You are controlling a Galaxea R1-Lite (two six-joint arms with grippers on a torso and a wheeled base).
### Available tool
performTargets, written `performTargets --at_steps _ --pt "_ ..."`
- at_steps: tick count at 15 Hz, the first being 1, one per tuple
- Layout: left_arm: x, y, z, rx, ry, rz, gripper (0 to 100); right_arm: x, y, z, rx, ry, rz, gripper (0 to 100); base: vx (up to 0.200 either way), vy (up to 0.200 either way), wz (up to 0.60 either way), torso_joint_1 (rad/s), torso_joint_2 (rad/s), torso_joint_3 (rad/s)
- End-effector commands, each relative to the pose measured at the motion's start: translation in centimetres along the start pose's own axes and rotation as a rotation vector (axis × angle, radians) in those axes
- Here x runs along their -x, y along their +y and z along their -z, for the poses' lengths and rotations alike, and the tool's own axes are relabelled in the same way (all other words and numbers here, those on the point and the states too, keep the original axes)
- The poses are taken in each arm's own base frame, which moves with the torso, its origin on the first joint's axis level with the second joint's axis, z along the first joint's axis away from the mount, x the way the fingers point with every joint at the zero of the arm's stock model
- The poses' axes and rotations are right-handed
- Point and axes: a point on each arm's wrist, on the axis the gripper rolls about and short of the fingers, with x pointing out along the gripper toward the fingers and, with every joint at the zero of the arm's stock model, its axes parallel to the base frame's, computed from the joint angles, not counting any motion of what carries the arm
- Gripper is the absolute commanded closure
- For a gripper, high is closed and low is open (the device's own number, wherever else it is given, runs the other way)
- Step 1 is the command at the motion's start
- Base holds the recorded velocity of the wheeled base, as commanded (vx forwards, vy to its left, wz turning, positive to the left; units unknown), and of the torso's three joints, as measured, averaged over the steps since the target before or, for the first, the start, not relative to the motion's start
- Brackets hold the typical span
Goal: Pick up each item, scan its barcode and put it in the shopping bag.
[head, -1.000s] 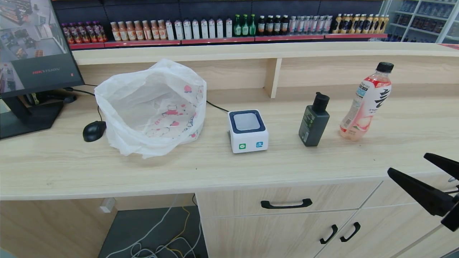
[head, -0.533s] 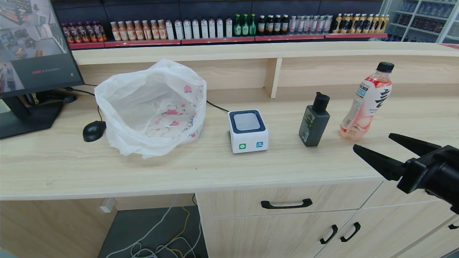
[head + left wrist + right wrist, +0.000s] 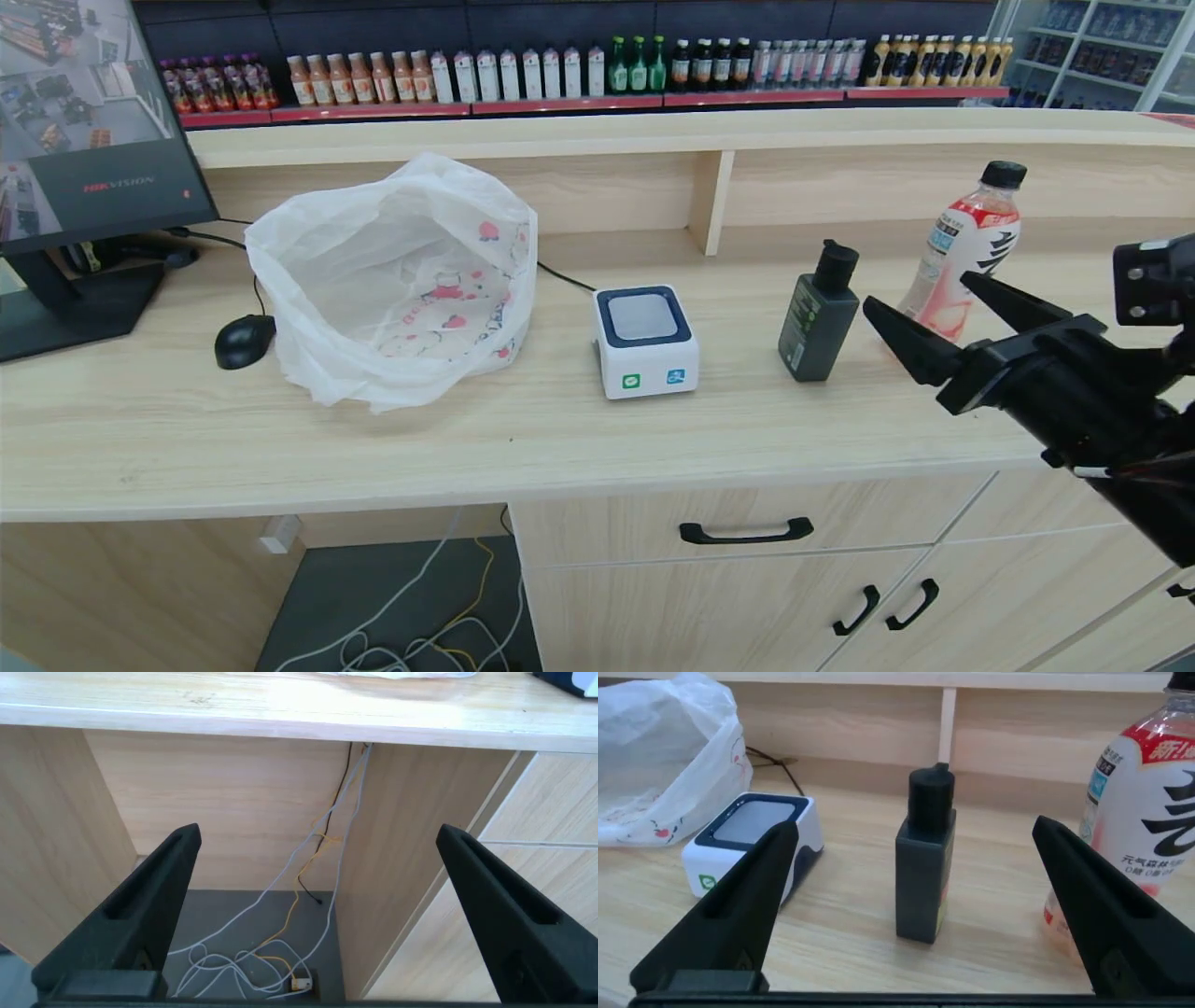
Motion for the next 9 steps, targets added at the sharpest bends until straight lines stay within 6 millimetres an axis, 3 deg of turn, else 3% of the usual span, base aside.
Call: performTargets --at_steps 1,9 --pt "0.0 0.0 0.0 0.000 0.000 0.001 0 -1.9 0.8 2.4 -0.009 0.050 -0.010 0 0.000 0.000 0.00 0.000 0.00 0.000" --pt "0.0 0.0 0.0 0.000 0.000 0.000 0 -4.8 1.4 3.9 -0.020 0.053 0.015 0 0.000 0.000 0.00 0.000 0.00 0.000"
